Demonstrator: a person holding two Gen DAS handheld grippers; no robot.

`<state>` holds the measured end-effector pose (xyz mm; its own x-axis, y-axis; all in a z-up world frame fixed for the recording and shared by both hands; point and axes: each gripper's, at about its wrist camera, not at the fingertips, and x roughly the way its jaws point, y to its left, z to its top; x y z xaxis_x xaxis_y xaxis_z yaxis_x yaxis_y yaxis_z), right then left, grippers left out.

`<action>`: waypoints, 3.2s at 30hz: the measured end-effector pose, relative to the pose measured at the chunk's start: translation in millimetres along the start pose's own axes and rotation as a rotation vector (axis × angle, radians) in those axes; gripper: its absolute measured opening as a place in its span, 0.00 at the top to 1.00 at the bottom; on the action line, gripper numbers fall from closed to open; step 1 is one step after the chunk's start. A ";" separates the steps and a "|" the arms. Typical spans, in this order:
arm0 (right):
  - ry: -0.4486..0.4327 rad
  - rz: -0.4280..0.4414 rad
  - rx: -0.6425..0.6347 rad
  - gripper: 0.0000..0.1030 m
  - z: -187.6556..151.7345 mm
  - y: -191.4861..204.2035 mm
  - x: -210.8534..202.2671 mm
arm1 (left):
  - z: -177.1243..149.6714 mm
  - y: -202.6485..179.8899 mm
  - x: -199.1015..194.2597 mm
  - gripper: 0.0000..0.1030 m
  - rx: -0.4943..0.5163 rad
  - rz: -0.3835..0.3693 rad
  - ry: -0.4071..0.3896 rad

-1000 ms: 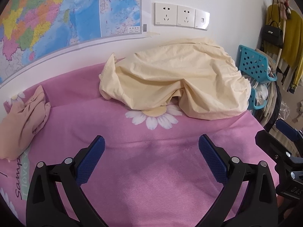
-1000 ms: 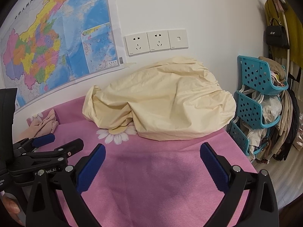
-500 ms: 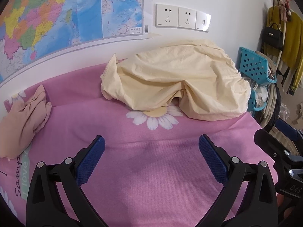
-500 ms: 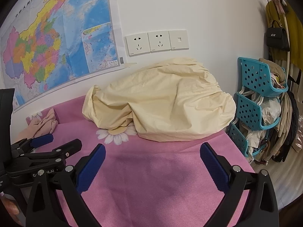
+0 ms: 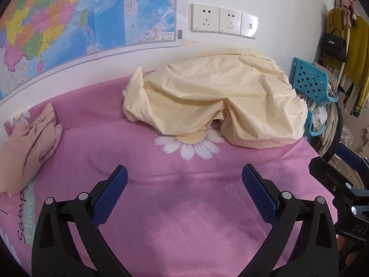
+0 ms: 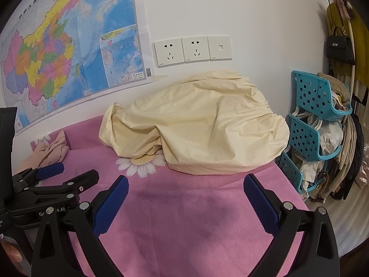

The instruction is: Fold large clothes

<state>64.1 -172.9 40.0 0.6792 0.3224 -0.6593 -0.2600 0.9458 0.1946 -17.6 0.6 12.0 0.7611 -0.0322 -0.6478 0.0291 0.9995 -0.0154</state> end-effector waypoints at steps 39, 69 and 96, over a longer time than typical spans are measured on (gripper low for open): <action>0.056 0.006 -0.180 0.06 34.0 36.8 81.2 | 17.4 46.8 48.0 0.05 -0.065 0.070 0.066; -0.085 0.218 -0.140 0.97 148.0 33.5 107.2 | 61.0 151.3 104.2 0.05 -0.102 0.157 0.042; -0.142 -0.337 -1.174 0.20 -33.1 153.2 173.8 | 56.8 144.2 133.3 0.06 -0.027 0.058 0.067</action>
<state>119.6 26.8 -68.8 0.8816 0.1392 -0.4511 -0.4670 0.3968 -0.7902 124.8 140.0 -33.3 0.7159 0.0257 -0.6977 -0.0322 0.9995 0.0037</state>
